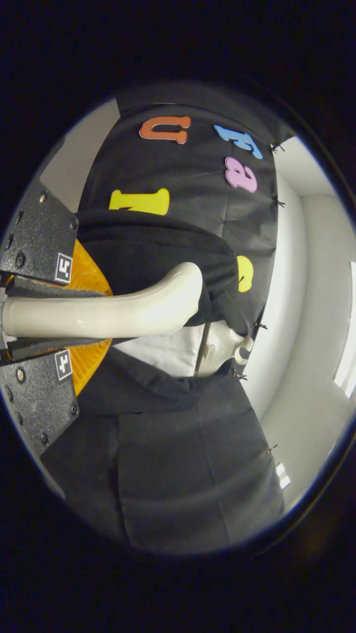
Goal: Iron the clothes twice with a garment steamer, once on the left side and once on the right side.
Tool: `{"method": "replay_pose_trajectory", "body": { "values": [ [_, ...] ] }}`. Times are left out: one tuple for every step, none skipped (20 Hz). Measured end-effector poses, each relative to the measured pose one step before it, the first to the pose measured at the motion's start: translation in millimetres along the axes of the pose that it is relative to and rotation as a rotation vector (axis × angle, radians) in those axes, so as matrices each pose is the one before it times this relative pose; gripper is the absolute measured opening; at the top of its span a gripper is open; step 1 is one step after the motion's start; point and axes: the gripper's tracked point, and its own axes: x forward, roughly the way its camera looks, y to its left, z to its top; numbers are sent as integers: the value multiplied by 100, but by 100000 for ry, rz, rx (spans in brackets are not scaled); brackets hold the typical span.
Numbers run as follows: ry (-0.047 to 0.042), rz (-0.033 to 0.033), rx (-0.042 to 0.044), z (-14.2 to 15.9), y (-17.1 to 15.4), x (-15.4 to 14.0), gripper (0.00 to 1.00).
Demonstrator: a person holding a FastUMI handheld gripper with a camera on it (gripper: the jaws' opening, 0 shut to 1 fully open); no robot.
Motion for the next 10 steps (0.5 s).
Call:
{"method": "replay_pose_trajectory", "body": {
  "values": [
    [1441,-275,-213,-908,-115,-70,36],
    [1640,-405,-245,-957,-124,-110,36],
    [1785,-487,-152,-891,-217,8,36],
    [1599,-420,309,-716,-240,-30,36],
    [1328,-576,182,-684,-360,-50,36],
    [929,-465,54,-515,-262,-130,35],
    [564,-220,-270,-524,-129,-52,35],
    [409,-24,-499,-332,-42,-45,35],
    [427,-40,-459,-402,-82,-13,35],
    [566,231,-418,-387,-34,-138,36]
  ]
}}
